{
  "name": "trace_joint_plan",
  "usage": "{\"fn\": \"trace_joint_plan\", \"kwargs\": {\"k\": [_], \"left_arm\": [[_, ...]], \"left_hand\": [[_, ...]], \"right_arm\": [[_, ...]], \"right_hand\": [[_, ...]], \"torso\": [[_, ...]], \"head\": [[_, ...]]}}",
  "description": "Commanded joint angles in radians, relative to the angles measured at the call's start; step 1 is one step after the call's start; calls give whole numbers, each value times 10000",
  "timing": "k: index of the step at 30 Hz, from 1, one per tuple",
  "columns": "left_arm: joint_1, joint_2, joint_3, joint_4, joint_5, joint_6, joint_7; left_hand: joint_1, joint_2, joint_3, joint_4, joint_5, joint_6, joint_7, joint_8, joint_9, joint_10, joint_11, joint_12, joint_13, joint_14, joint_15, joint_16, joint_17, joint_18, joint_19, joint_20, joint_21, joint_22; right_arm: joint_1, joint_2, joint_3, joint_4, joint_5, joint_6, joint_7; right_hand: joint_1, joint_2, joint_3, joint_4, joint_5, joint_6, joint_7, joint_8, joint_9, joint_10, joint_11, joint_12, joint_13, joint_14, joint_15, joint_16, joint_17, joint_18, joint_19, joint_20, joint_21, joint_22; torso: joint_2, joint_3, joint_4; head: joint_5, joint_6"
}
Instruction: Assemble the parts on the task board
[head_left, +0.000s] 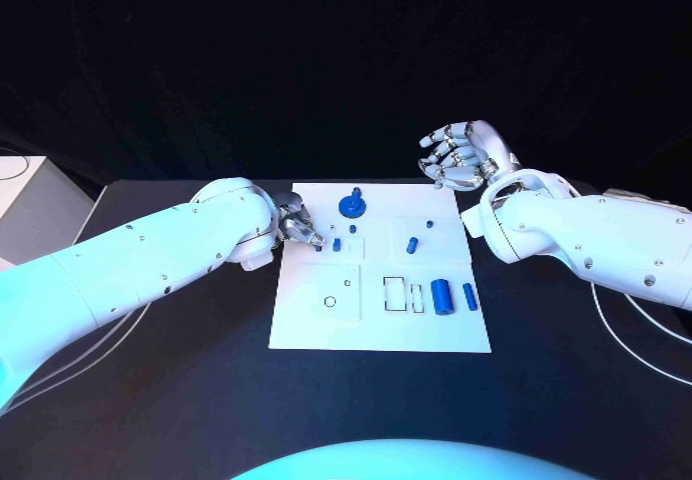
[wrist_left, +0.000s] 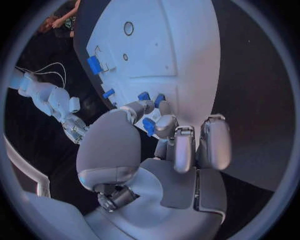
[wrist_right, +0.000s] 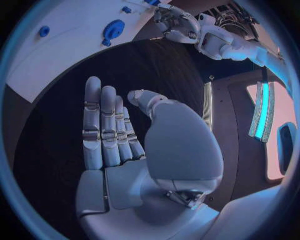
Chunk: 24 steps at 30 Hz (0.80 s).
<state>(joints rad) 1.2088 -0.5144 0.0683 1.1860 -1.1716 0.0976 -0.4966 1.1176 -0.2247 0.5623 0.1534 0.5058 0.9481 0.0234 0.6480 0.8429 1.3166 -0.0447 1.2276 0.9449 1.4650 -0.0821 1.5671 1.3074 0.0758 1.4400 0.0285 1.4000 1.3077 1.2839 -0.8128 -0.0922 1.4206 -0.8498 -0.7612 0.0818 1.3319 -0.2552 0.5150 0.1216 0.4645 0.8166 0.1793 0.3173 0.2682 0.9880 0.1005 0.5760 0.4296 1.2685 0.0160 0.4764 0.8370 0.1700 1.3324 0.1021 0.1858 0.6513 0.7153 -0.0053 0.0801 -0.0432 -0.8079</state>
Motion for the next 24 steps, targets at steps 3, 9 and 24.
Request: {"fn": "trace_joint_plan", "kwargs": {"k": [3,9,24], "left_arm": [[-3,15,0,8,181,-100,4],[-4,10,-1,-1,196,-92,3],[-3,-112,2,-45,130,-7,-46]], "left_hand": [[-43,35,-239,107,-248,35,40,-70,-1,-19,51,-26,37,1017,-82,-40,2499,-129,6,-73,-66,17],[122,33,-604,443,-1072,79,46,-167,-5,-40,56,-38,46,1015,-81,-44,2493,-127,7,-75,-83,8],[325,-31,-1220,1162,-2256,160,71,-260,39,-34,79,-24,102,1020,-64,-35,2510,-133,25,-60,-81,35]], "right_arm": [[3,3,5,11,-15,23,48],[3,5,5,9,-15,24,49],[3,-2,5,16,-14,22,53]], "right_hand": [[-72,66,-41,19,62,14,60,45,-11,44,-22,51,-7,56,-21,-24,13,89,48,13,-31,-10],[-72,66,-41,19,62,14,60,45,-11,44,-22,51,-7,56,-21,-24,13,89,48,13,-31,-10],[-72,66,-41,19,62,14,60,45,-11,44,-22,51,-7,56,-21,-24,13,89,48,13,-31,-10]], "torso": [[-1,-10,1],[0,-7,5],[2,-2,-10]], "head": [[2,-12],[-1,-16],[5,-9]]}}
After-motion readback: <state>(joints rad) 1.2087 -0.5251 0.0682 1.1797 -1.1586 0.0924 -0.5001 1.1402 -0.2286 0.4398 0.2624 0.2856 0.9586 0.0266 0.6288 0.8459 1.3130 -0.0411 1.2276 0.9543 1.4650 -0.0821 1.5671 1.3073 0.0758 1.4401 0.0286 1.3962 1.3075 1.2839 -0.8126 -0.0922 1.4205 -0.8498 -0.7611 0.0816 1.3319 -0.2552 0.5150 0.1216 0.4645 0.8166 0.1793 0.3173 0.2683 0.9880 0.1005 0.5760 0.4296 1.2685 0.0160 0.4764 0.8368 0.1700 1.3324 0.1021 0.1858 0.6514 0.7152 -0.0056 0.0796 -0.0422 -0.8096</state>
